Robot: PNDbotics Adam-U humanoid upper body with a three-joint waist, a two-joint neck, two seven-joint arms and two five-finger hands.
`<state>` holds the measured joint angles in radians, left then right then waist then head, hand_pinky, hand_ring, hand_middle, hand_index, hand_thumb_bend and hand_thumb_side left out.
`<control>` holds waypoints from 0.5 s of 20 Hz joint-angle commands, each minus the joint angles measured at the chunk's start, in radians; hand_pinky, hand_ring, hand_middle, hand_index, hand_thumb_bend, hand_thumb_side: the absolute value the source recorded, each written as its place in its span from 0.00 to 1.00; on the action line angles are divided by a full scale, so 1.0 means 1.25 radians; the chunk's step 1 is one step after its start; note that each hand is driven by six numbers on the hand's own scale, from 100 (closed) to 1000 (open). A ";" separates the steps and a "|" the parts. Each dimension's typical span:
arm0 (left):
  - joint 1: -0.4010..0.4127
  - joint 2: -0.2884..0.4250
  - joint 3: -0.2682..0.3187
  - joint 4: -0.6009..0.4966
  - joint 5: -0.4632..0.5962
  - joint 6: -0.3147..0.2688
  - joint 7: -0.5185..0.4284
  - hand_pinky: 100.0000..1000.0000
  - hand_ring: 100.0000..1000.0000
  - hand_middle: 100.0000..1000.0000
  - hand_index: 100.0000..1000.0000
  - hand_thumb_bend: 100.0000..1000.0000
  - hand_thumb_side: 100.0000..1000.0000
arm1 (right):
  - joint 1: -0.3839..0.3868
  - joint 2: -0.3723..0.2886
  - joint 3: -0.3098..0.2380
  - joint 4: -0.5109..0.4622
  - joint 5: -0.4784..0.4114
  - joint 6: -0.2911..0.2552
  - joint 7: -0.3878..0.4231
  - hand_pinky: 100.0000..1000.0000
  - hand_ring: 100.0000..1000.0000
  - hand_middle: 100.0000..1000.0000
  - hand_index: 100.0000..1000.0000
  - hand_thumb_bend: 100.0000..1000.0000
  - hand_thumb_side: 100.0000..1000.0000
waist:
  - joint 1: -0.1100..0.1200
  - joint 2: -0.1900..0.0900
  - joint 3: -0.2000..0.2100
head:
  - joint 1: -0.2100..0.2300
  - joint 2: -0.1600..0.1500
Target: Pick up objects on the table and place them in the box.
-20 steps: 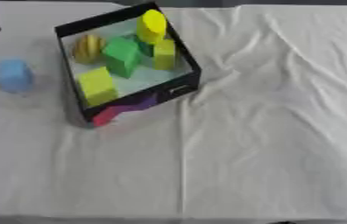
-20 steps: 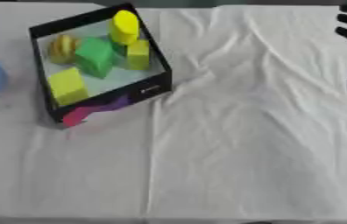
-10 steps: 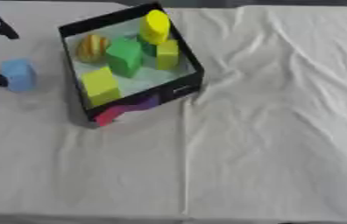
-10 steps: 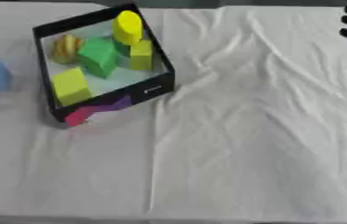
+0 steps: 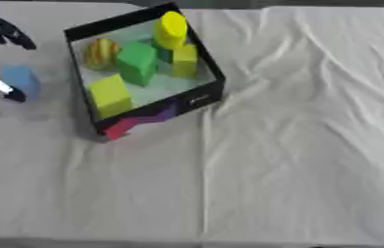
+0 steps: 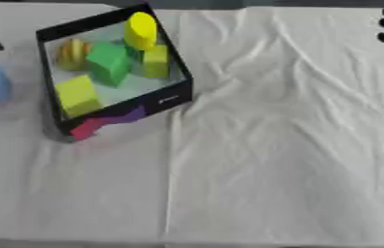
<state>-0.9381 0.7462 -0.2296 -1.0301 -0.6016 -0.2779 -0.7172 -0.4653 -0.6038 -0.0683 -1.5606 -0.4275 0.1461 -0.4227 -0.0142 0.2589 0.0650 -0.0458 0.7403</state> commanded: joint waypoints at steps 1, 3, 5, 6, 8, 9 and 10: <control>-0.017 0.009 0.015 0.014 -0.023 -0.001 0.024 0.89 0.88 0.78 0.86 0.70 0.31 | -0.009 -0.017 -0.007 -0.013 0.003 0.002 -0.001 0.81 0.79 0.68 0.81 0.00 0.71 | -0.006 -0.023 -0.002 | 0.001 -0.011; -0.017 0.005 0.020 0.025 -0.037 -0.002 0.041 0.89 0.88 0.78 0.86 0.72 0.30 | -0.009 -0.015 -0.007 -0.012 0.004 0.003 -0.002 0.81 0.79 0.68 0.81 0.00 0.72 | -0.008 -0.021 -0.003 | 0.001 -0.014; -0.018 0.002 0.025 0.037 -0.056 -0.001 0.060 0.88 0.88 0.77 0.85 0.73 0.29 | -0.008 -0.013 -0.006 -0.011 0.004 0.004 -0.001 0.81 0.79 0.68 0.81 0.00 0.72 | -0.009 -0.019 -0.004 | 0.002 -0.017; -0.018 0.000 0.028 0.043 -0.067 0.000 0.068 0.88 0.88 0.77 0.85 0.73 0.29 | -0.008 -0.013 -0.006 -0.011 0.005 0.004 -0.001 0.81 0.79 0.68 0.81 0.00 0.72 | -0.009 -0.018 -0.004 | 0.002 -0.018; -0.019 -0.002 0.036 0.056 -0.084 0.001 0.082 0.88 0.88 0.77 0.85 0.74 0.28 | -0.008 -0.011 -0.005 -0.011 0.006 0.005 0.000 0.81 0.79 0.68 0.81 0.00 0.72 | -0.010 -0.017 -0.005 | 0.004 -0.020; -0.019 -0.003 0.039 0.062 -0.093 0.002 0.089 0.88 0.88 0.78 0.85 0.74 0.28 | -0.007 -0.011 -0.005 -0.011 0.006 0.005 0.001 0.81 0.79 0.68 0.81 0.00 0.72 | -0.010 -0.016 -0.005 | 0.004 -0.021; -0.019 -0.004 0.042 0.067 -0.101 0.002 0.097 0.88 0.88 0.78 0.85 0.74 0.27 | -0.007 -0.010 -0.005 -0.011 0.006 0.005 0.001 0.81 0.79 0.68 0.81 0.00 0.72 | -0.010 -0.016 -0.005 | 0.005 -0.021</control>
<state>-0.9392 0.7221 -0.1942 -0.9465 -0.7142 -0.2755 -0.6105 -0.4652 -0.5960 -0.0673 -1.5604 -0.4262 0.1502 -0.4219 -0.0155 0.2590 0.0602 -0.0434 0.7270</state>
